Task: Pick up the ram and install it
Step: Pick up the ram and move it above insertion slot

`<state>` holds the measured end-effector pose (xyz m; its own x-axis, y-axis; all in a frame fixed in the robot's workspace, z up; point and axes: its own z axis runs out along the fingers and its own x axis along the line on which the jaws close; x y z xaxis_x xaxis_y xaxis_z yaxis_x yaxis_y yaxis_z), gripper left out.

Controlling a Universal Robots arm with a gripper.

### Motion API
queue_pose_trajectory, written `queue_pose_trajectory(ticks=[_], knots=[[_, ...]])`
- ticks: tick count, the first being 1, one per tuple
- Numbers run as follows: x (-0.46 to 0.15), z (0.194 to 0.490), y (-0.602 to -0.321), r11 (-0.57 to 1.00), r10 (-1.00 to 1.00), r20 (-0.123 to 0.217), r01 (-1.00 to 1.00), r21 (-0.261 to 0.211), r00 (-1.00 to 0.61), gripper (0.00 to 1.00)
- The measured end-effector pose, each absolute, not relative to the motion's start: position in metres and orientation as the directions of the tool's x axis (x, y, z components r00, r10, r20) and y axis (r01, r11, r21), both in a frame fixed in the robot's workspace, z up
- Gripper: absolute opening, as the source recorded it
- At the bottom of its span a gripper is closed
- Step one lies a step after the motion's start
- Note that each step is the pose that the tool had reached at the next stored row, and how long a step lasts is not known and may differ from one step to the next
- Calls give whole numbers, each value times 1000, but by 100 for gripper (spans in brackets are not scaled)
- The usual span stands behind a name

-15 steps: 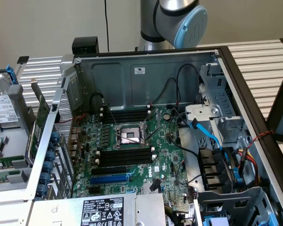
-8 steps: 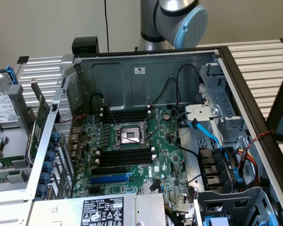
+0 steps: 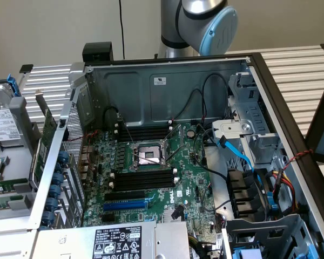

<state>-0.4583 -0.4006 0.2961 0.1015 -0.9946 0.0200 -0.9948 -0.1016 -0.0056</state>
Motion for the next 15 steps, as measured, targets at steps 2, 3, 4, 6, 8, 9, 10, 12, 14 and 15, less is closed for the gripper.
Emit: queue_pose_trajectory(ticks=[2, 3, 4, 6, 8, 9, 10, 12, 14, 15], knots=[[-458, 292, -401, -102, -995, 20, -995, -6, 101, 38], [-458, 291, -401, -102, -995, 20, -995, -6, 101, 38], [-458, 289, -401, -102, -995, 20, -995, -6, 102, 38], [-458, 285, -401, -102, -995, 20, -995, -5, 102, 38], [-458, 281, -401, -102, -995, 20, -995, -6, 102, 38], [-458, 280, -402, -102, -995, 20, -995, -6, 102, 38], [-458, 278, -402, -102, -995, 20, -995, -6, 102, 38], [-458, 274, -405, -102, -995, 20, -995, -6, 102, 38], [-458, 271, -409, -102, -995, 20, -995, -6, 101, 38], [-458, 269, -409, -101, -995, 20, -995, -6, 101, 38]])
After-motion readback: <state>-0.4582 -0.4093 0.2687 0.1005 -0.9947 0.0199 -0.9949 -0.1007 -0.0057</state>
